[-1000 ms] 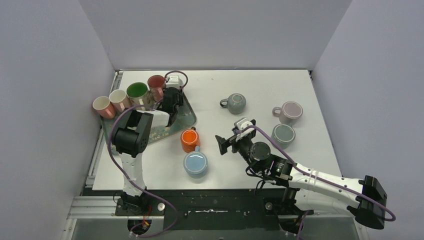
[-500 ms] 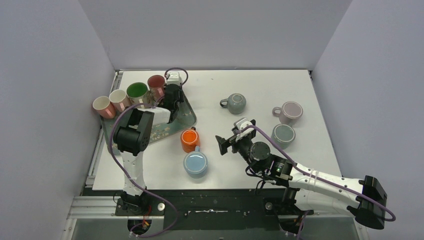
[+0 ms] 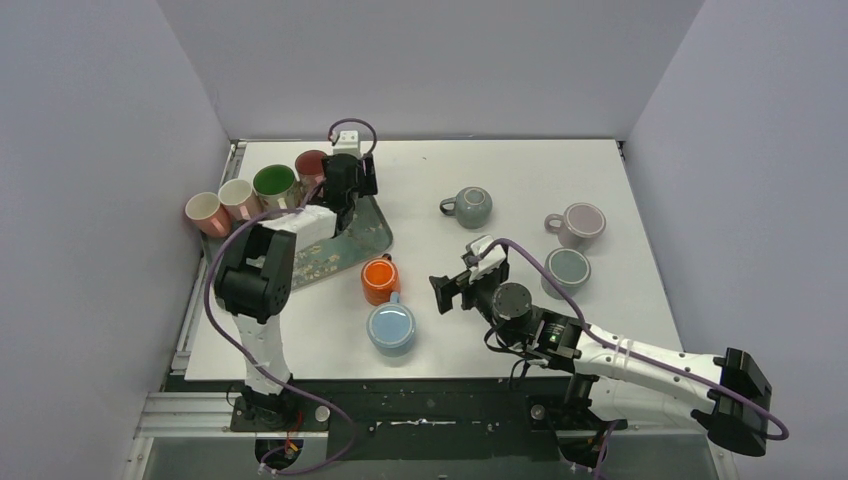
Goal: Turn the mug right side up
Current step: Place the cup on the tray.
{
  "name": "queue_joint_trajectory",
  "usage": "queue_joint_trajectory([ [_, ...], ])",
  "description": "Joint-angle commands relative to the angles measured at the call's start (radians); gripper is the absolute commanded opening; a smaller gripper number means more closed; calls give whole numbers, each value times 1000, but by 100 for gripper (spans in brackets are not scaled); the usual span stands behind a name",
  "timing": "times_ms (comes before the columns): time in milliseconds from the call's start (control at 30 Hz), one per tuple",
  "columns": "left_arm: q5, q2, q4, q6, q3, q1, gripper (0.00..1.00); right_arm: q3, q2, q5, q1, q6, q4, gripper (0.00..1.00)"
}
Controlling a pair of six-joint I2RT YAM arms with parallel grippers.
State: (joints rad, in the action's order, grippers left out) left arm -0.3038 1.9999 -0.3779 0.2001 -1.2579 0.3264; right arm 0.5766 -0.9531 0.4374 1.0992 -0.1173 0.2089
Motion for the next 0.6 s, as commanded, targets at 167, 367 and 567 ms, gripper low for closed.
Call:
queue_joint_trajectory([
  [167, 194, -292, 274, 123, -94, 16, 74, 68, -42, 16, -10, -125, -85, 100],
  [367, 297, -463, 454, 176, -57, 15, 81, 157, -121, -23, -13, -212, -248, 100],
  [567, 412, -683, 599, 154, 107, 12, 95, 220, -189, -109, -22, -259, -313, 100],
])
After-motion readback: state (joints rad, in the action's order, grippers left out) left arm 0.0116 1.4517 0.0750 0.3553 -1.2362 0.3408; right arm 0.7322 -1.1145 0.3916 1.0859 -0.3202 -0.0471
